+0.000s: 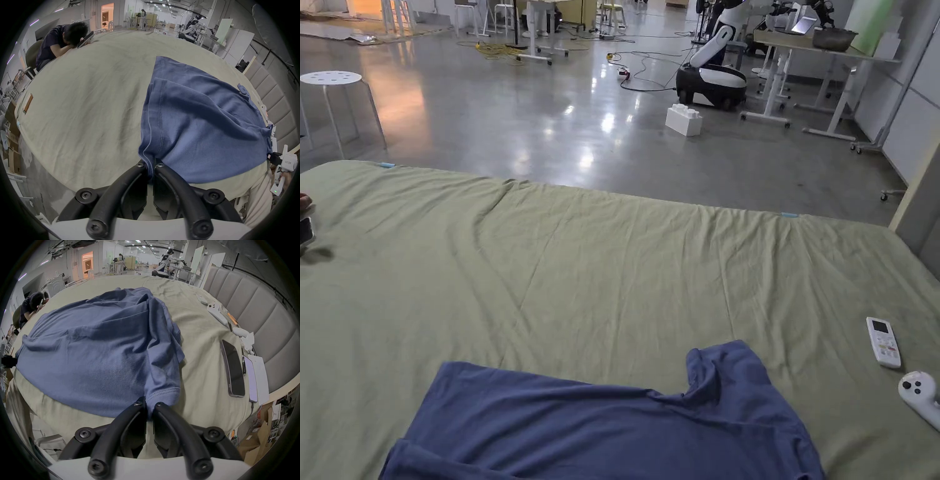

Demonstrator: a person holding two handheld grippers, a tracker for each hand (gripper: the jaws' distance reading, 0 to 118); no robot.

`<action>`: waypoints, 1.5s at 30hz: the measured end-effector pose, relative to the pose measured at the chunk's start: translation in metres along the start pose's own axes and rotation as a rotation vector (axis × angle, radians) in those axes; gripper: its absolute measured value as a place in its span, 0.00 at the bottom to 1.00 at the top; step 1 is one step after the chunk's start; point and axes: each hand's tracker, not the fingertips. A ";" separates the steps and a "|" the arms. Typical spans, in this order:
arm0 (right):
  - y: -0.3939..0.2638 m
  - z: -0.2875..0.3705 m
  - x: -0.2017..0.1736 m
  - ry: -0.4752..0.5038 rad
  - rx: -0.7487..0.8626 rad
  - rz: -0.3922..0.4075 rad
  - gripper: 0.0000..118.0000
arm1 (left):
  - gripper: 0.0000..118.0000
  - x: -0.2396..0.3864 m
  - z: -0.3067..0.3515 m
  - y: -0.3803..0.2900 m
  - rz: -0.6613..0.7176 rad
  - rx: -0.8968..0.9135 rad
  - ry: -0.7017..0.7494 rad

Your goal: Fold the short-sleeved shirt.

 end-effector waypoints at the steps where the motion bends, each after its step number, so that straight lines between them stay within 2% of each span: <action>1: 0.000 -0.001 -0.002 -0.007 0.008 0.013 0.08 | 0.05 0.000 0.001 0.000 -0.006 0.008 0.002; 3: 0.001 0.001 -0.004 -0.022 0.025 0.037 0.19 | 0.06 0.002 0.002 0.004 -0.015 0.003 0.005; 4: 0.003 0.002 -0.003 -0.035 0.020 0.044 0.39 | 0.09 0.000 0.001 0.006 -0.028 0.004 0.007; 5: 0.007 0.007 -0.004 -0.069 0.016 0.052 0.56 | 0.16 -0.003 0.001 0.010 -0.043 0.007 0.012; 6: 0.011 0.012 -0.005 -0.092 0.029 0.049 0.68 | 0.29 0.000 0.004 0.014 -0.056 0.013 0.020; 7: 0.017 0.018 -0.005 -0.108 0.058 0.038 0.73 | 0.37 0.004 0.008 0.018 -0.078 0.045 0.037; 9: 0.030 0.033 -0.005 -0.116 0.160 0.002 0.73 | 0.45 0.016 0.021 0.024 -0.100 0.127 0.038; 16: 0.097 0.086 -0.032 -0.083 0.602 -0.081 0.73 | 0.45 0.072 0.070 0.066 -0.101 0.534 -0.021; 18: 0.112 0.099 -0.042 -0.085 0.720 -0.099 0.71 | 0.43 0.090 0.085 0.074 -0.109 0.651 -0.010; 21: 0.131 0.110 -0.057 -0.085 0.834 -0.109 0.58 | 0.36 0.111 0.101 0.084 -0.105 0.760 0.011; 22: 0.136 0.114 -0.061 -0.086 0.879 -0.102 0.58 | 0.36 0.116 0.105 0.085 -0.106 0.799 0.010; 23: 0.142 0.118 -0.064 -0.088 0.914 -0.075 0.46 | 0.28 0.121 0.109 0.087 -0.108 0.828 0.015; 25: 0.149 0.118 -0.071 -0.076 0.934 -0.093 0.20 | 0.10 0.130 0.116 0.093 -0.136 0.861 0.040; 27: 0.154 0.120 -0.077 -0.088 0.956 -0.093 0.13 | 0.06 0.139 0.118 0.094 -0.143 0.882 0.092; 29: 0.159 0.121 -0.079 -0.067 0.973 -0.099 0.02 | 0.04 0.140 0.120 0.092 -0.155 0.905 0.053; 31: 0.160 0.120 -0.081 -0.045 0.978 -0.122 0.01 | 0.02 0.142 0.122 0.091 -0.161 0.912 0.045; 32: 0.163 0.122 -0.084 -0.072 1.005 -0.081 0.00 | 0.02 0.142 0.121 0.091 -0.171 0.907 0.052; 36: 0.169 0.114 -0.085 -0.050 0.968 -0.106 0.00 | 0.02 0.131 0.112 0.099 -0.186 0.865 0.051; 42: 0.178 0.098 -0.082 -0.064 0.932 -0.110 0.00 | 0.02 0.087 0.060 0.142 -0.138 0.644 0.030; 45: 0.181 0.085 -0.080 -0.058 0.895 -0.103 0.00 | 0.02 0.065 0.018 0.173 -0.098 0.468 0.005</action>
